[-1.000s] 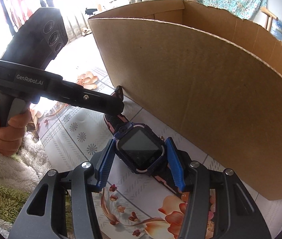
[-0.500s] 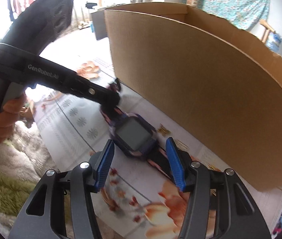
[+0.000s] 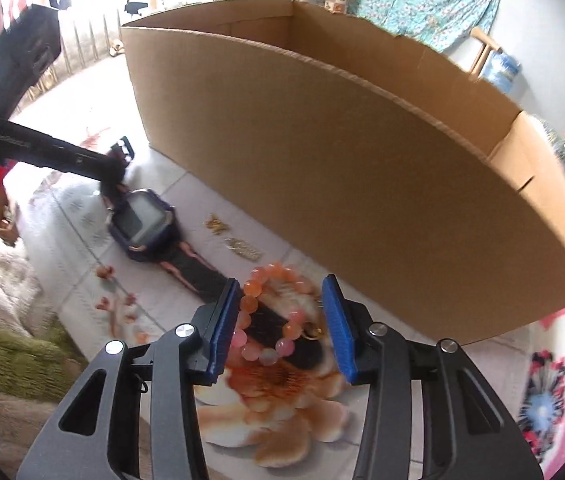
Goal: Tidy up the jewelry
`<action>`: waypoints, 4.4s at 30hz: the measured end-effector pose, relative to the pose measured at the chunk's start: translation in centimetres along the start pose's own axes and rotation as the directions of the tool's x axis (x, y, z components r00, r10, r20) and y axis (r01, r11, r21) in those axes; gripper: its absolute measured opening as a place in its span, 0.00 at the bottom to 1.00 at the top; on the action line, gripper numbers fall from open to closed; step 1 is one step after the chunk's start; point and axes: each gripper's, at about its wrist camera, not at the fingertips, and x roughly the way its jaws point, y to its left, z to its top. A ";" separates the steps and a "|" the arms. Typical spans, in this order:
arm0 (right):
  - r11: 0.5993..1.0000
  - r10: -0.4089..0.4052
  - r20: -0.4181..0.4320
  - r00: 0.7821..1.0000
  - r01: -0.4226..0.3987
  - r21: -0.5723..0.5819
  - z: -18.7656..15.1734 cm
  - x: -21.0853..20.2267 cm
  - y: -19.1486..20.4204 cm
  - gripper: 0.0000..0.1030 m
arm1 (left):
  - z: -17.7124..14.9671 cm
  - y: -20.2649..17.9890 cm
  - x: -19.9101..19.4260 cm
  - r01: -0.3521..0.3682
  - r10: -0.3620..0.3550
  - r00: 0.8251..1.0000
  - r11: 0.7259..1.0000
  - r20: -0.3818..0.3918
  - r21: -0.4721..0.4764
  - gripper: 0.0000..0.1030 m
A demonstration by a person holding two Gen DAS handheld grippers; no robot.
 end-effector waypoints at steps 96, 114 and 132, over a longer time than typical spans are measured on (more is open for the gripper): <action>0.989 -0.025 -0.045 0.999 0.018 -0.144 17.4 3.5 -9.1 0.08 | 21.5 -11.5 1.1 -0.045 0.062 0.996 0.967 -0.062 0.250 0.16; 0.907 -0.204 -0.210 0.956 0.104 -0.408 18.5 9.5 -8.5 0.09 | 22.5 -10.1 6.6 -0.141 0.191 0.958 0.963 -0.213 0.229 0.33; 0.974 0.155 -0.080 0.985 -0.138 0.181 20.7 8.2 -11.5 0.09 | 14.2 -7.6 -13.2 -0.184 0.095 0.940 0.950 0.329 0.251 0.45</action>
